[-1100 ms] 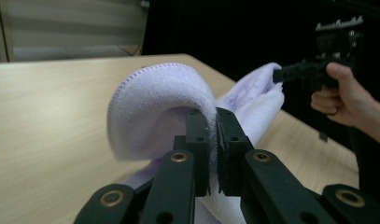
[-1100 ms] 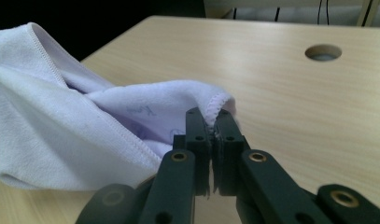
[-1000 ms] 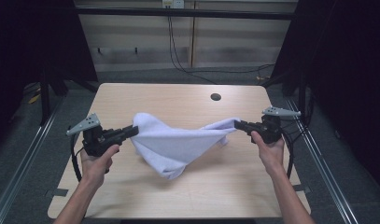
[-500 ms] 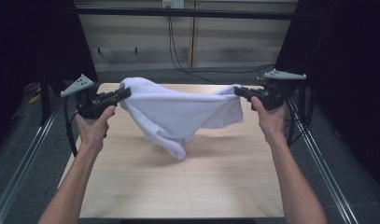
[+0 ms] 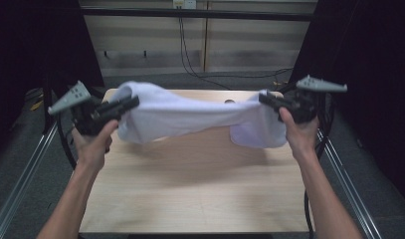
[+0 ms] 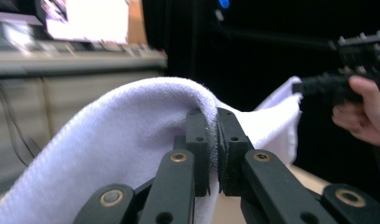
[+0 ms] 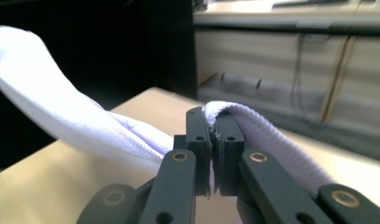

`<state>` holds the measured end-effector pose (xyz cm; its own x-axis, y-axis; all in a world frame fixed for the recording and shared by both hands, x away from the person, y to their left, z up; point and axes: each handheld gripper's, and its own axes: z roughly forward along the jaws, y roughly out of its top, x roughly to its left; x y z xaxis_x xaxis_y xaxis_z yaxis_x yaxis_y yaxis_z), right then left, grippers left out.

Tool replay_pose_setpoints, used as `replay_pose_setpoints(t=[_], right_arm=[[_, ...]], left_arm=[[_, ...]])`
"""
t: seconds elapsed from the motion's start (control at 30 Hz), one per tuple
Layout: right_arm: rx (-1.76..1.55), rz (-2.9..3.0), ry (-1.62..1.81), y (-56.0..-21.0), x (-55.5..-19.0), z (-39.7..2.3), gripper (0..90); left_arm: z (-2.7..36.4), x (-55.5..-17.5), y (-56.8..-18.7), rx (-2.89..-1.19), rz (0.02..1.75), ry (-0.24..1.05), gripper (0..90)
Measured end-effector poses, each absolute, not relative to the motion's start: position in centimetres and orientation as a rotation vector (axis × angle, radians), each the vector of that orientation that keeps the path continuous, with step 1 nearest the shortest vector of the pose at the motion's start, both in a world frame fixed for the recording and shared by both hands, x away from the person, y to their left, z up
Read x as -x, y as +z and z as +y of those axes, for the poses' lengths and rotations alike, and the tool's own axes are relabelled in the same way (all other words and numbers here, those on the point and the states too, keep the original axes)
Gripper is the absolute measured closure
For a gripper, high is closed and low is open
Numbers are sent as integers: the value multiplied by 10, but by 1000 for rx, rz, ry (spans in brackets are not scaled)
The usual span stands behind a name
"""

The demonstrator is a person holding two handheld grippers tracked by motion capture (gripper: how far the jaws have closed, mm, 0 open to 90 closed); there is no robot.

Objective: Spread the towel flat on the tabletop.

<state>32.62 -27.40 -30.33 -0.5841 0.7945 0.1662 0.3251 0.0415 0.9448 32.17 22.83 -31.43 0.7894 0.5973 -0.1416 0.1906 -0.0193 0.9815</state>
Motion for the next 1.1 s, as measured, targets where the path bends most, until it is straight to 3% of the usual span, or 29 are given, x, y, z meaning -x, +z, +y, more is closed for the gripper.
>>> replay_pose_setpoints(t=[0.03, 0.07, 0.1, 0.13, 0.47, 0.53, 0.67, 0.8, 1.1], right_arm=[[-1127, 1921, 1561, -303, -326, -274, 871], [-1161, 1955, 1577, -330, -307, -278, 871], [-1161, 1955, 1577, -330, -307, -278, 871], [-1195, 2010, 1558, -356, -288, -278, 871], [-1363, 2285, 1423, -459, -227, -267, 852], [-1348, 2314, 1394, -463, -224, -266, 841], [-1360, 2323, 1365, -463, -206, -272, 717], [-1349, 2298, 1397, -458, -195, -283, 688], [-1248, 2363, 1422, -458, -196, -256, 666]], left_arm=[[228, -322, -314, -1587, 645, 362, 855], [230, -308, -339, -1623, 657, 282, 854], [230, -308, -339, -1623, 657, 282, 854], [230, -302, -352, -1644, 676, 254, 854], [233, -246, -452, -1895, 769, 13, 823], [234, -244, -453, -1902, 759, 3, 807], [252, -239, -445, -1829, 758, 41, 719], [262, -243, -441, -1821, 730, 77, 655], [242, -305, -480, -1979, 845, 64, 625]])
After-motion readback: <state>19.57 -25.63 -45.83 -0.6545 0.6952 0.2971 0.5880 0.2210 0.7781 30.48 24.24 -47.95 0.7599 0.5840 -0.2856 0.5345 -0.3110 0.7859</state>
